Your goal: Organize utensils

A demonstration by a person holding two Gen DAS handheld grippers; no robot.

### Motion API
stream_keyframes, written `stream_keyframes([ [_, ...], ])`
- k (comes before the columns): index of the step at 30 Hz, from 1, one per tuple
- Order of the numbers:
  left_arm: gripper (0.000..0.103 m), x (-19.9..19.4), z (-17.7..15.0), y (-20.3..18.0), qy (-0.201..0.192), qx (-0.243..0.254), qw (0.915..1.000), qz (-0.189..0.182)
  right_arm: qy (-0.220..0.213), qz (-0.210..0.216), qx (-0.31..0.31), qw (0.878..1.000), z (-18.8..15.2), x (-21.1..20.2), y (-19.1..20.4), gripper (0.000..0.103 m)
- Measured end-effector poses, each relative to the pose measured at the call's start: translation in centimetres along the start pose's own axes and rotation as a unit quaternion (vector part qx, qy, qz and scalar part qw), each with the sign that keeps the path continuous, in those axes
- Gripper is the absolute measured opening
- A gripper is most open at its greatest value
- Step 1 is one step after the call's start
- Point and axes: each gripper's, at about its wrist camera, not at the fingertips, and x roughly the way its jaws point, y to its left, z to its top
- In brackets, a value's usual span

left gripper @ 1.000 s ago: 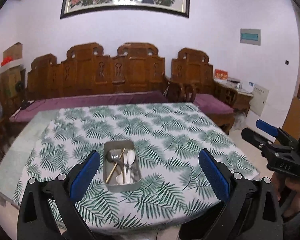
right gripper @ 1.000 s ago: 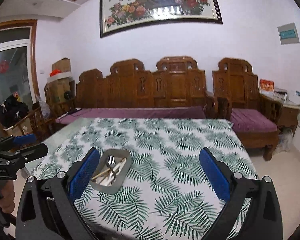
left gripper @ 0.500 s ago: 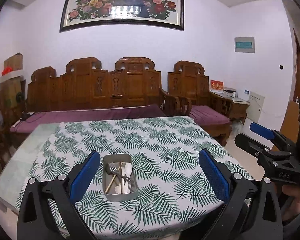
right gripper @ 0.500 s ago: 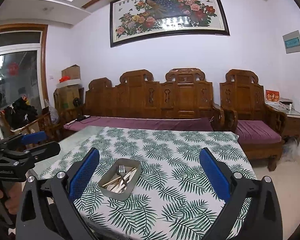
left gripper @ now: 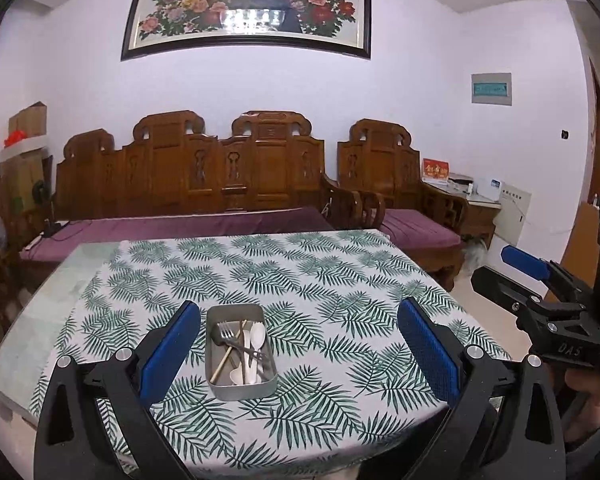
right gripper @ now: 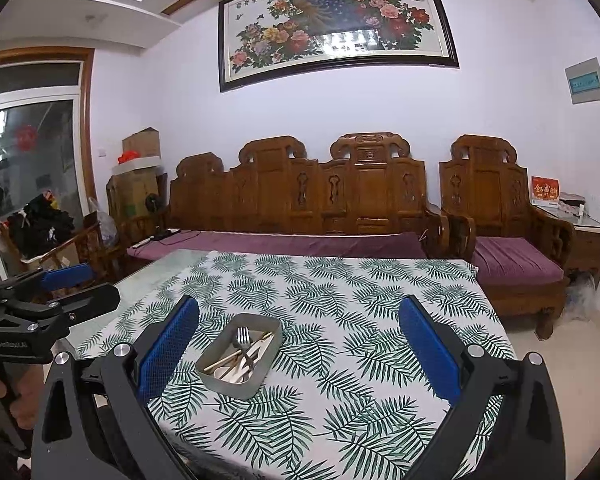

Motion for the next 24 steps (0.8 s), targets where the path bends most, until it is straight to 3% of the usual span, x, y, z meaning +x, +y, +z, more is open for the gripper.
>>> stream_keyframes([
  [24, 0.095, 0.16, -0.24, 0.11, 0.001, -0.001, 1.0000, 0.004, 0.002, 0.001, 0.000, 1.000, -0.23, 0.31, 0.03, 0.101],
])
